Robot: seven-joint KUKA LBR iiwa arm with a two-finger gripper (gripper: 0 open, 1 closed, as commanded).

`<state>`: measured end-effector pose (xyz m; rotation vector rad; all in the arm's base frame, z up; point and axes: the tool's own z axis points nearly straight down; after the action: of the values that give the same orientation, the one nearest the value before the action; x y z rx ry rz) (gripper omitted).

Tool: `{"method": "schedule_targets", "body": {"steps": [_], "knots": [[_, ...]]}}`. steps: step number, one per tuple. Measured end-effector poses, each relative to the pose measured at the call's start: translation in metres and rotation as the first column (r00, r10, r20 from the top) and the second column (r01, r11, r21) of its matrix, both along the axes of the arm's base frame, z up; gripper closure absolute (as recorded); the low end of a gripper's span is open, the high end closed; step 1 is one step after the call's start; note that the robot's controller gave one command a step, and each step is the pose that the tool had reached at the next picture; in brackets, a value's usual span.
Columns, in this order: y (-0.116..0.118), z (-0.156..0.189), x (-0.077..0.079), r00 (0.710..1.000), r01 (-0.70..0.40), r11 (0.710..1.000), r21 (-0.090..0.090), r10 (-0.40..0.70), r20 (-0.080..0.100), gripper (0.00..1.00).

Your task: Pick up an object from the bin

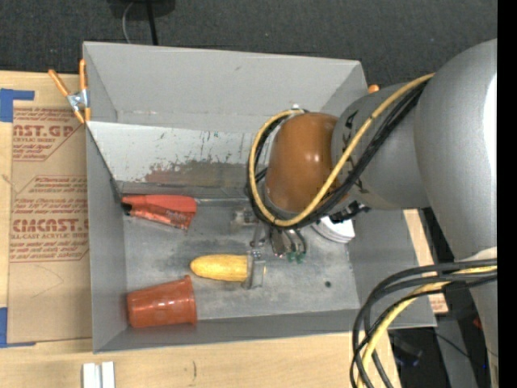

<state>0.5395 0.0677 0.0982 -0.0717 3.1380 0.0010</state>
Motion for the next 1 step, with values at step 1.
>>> {"method": "schedule_targets", "body": {"steps": [1], "knots": [[0.0263, -0.0277, -0.0036, 0.982, -0.189, 0.982, 0.001, 0.189, 0.002, 1.00]]}}
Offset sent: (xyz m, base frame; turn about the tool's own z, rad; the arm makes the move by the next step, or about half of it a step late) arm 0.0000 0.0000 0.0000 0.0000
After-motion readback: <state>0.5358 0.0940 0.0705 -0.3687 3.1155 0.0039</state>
